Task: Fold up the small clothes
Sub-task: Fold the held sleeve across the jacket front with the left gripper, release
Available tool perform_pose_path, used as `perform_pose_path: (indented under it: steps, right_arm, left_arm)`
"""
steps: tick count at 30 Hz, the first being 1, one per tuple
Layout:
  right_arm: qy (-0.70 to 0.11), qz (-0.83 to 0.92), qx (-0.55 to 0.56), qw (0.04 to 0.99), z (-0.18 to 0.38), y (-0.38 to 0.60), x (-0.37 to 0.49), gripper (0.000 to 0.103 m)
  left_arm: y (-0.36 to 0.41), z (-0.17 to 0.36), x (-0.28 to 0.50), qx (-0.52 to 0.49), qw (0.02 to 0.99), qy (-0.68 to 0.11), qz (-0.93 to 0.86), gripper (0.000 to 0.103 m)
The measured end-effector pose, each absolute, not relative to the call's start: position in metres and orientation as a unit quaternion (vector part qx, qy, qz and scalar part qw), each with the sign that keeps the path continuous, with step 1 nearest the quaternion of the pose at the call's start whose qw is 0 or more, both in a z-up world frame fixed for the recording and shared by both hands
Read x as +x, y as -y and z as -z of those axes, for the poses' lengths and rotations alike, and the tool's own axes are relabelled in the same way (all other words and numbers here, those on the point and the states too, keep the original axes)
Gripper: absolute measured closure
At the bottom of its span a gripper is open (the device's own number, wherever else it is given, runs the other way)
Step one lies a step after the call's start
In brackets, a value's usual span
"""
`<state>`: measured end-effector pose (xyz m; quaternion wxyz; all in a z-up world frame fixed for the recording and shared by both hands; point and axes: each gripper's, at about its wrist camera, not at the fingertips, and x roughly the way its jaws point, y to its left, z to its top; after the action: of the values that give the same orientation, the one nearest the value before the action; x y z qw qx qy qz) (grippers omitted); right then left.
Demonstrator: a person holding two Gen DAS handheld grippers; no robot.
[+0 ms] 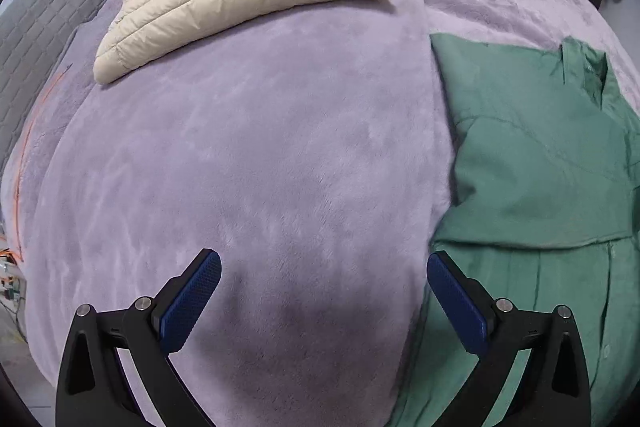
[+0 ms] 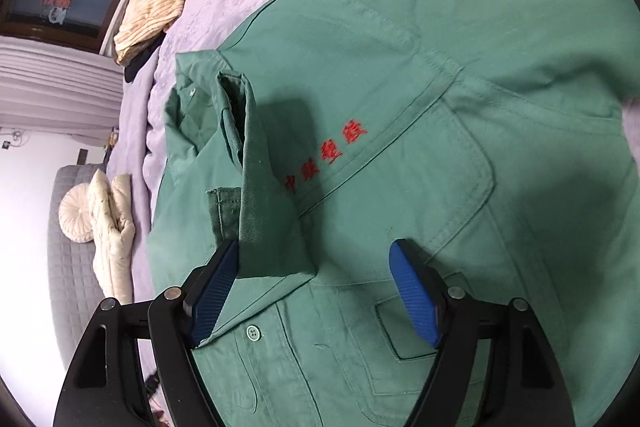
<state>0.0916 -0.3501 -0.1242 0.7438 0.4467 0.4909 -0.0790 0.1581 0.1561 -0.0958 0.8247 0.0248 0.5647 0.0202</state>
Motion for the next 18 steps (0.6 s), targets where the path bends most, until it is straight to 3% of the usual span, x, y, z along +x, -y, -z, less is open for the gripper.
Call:
perform_pose_path:
  steps: [6, 7, 8, 10, 14, 15, 16, 17, 18]
  right_arm:
    - [-0.483, 0.104, 0.431, 0.755, 0.106, 0.335, 0.083, 0.023]
    - [-0.479, 0.112, 0.430, 0.757, 0.103, 0.334, 0.078, 0.023]
    - [-0.477, 0.116, 0.429, 0.758, 0.101, 0.332, 0.075, 0.023]
    - [-0.482, 0.112, 0.426, 0.758, 0.101, 0.329, 0.073, 0.023]
    - [-0.501, 0.103, 0.410, 0.755, 0.116, 0.327, 0.096, 0.023]
    - [-0.504, 0.104, 0.406, 0.755, 0.120, 0.329, 0.102, 0.034]
    - [-0.509, 0.106, 0.404, 0.753, 0.124, 0.332, 0.108, 0.069]
    - [-0.512, 0.106, 0.410, 0.747, 0.128, 0.335, 0.110, 0.087]
    - [-0.506, 0.101, 0.427, 0.743, 0.130, 0.339, 0.109, 0.094]
  left_arm:
    - [-0.099, 0.118, 0.207, 0.002, 0.806, -0.588, 0.071, 0.000]
    - [-0.092, 0.127, 0.210, 0.003, 0.797, -0.599, 0.074, 0.010]
    - [-0.088, 0.136, 0.212, 0.004, 0.788, -0.612, 0.073, 0.028]
    - [-0.088, 0.149, 0.215, -0.003, 0.777, -0.627, 0.058, 0.036]
    - [-0.098, 0.140, 0.222, -0.026, 0.782, -0.621, 0.048, 0.091]
    - [-0.100, 0.138, 0.224, -0.026, 0.785, -0.618, 0.045, 0.098]
    - [-0.102, 0.137, 0.226, -0.021, 0.786, -0.617, 0.040, 0.099]
    - [-0.104, 0.138, 0.228, -0.017, 0.785, -0.619, 0.038, 0.099]
    - [-0.106, 0.141, 0.229, -0.015, 0.782, -0.623, 0.034, 0.099]
